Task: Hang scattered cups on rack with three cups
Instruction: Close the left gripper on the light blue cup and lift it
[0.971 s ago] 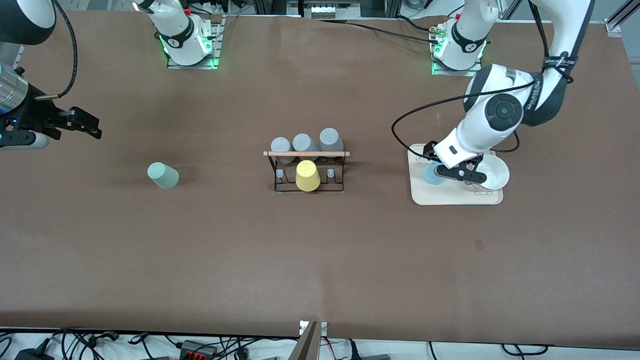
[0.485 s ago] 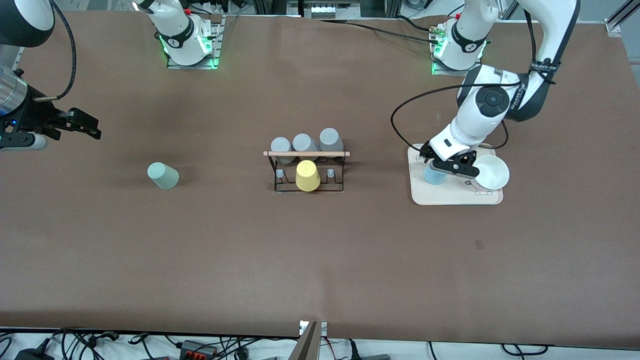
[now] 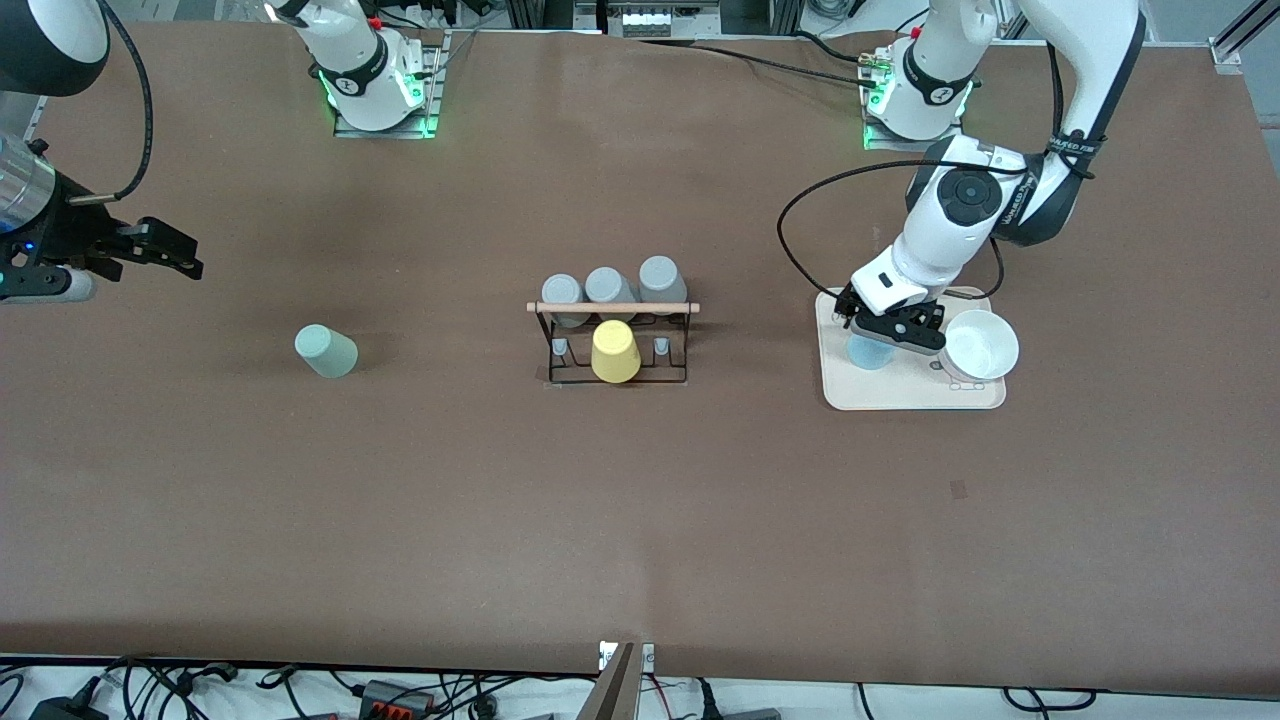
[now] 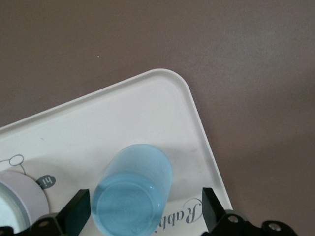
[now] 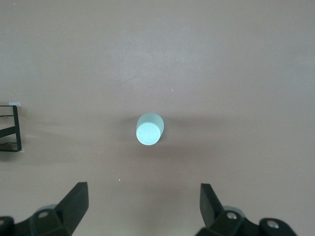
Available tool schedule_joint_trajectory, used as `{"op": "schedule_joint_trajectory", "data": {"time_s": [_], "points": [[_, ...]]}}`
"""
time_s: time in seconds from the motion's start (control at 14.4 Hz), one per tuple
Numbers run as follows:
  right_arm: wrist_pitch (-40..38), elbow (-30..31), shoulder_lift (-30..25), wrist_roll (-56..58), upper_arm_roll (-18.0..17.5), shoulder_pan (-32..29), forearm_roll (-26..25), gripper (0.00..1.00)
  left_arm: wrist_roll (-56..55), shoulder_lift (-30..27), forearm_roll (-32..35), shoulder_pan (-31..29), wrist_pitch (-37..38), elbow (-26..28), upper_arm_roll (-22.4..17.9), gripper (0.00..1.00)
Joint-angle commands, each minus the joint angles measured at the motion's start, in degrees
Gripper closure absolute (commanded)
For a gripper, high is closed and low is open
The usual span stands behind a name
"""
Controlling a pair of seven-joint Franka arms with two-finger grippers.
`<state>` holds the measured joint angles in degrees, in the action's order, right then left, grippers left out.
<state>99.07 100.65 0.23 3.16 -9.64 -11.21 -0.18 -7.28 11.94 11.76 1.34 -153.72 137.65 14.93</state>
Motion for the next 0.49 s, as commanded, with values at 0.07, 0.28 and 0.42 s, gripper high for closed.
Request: {"op": "schedule_joint_trajectory", "data": {"time_s": [0.07,0.28,0.42], "points": [[-1.34,-1.43,0.47,0.45,-0.2,-0.13,0.71,0.0,0.43,1.68,9.14,-3.7,-5.17,1.13,0.27,0.08],[-1.34,-1.43,0.38,0.45,-0.2,-0.13,0.71,0.0,0.43,2.47,10.3,-4.5,-6.06,1.22,0.36,0.17],[-1.34,-1.43,0.38,0.45,-0.2,-0.13,0.71,0.0,0.43,2.48,10.38,-4.5,-6.06,1.22,0.36,0.32]]}}
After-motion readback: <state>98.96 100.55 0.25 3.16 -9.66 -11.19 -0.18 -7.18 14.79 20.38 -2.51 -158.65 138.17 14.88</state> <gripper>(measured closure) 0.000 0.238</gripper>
